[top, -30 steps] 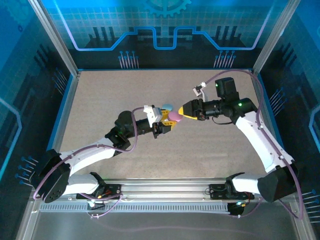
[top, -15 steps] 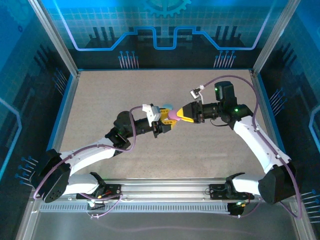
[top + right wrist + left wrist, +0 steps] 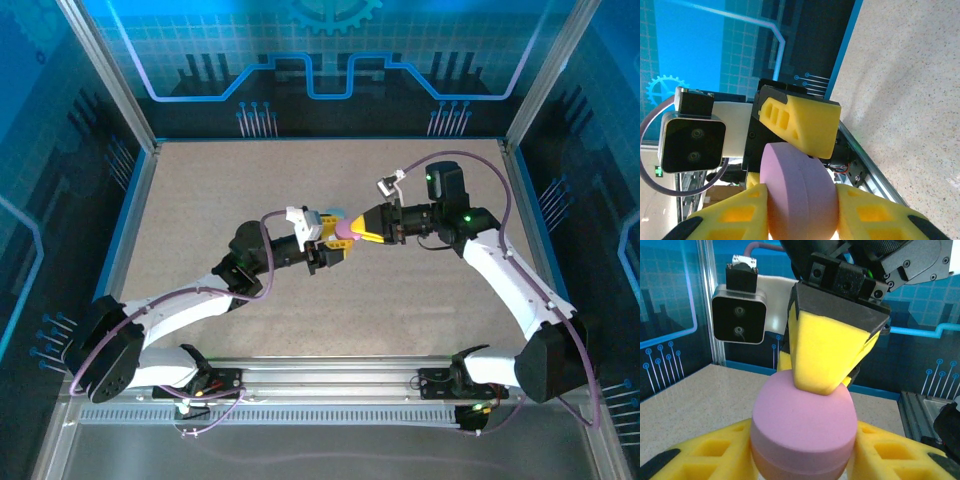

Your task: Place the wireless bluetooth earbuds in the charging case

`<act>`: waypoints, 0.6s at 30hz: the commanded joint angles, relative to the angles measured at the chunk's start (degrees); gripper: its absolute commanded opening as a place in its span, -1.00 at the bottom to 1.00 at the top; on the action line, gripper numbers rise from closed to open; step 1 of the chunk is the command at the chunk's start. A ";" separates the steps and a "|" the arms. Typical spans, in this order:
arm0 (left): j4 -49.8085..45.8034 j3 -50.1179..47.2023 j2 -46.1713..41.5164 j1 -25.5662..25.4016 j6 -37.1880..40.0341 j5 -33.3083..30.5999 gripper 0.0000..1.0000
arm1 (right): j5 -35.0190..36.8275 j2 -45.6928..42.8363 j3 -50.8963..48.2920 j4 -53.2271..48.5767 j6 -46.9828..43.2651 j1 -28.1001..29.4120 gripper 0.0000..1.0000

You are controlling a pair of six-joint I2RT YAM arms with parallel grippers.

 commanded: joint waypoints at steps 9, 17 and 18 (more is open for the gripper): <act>-6.21 1.05 -0.68 -0.49 5.24 -1.57 0.20 | 2.56 -1.14 -0.39 2.12 1.58 -2.92 -0.72; -5.63 -1.61 -4.94 -0.46 5.33 -8.85 0.43 | 15.68 2.87 -7.31 -0.24 -0.86 -6.48 -0.71; -6.16 -1.83 -5.68 -0.42 5.19 -10.71 0.45 | 16.71 4.72 -8.16 -0.04 -1.15 -6.39 -0.70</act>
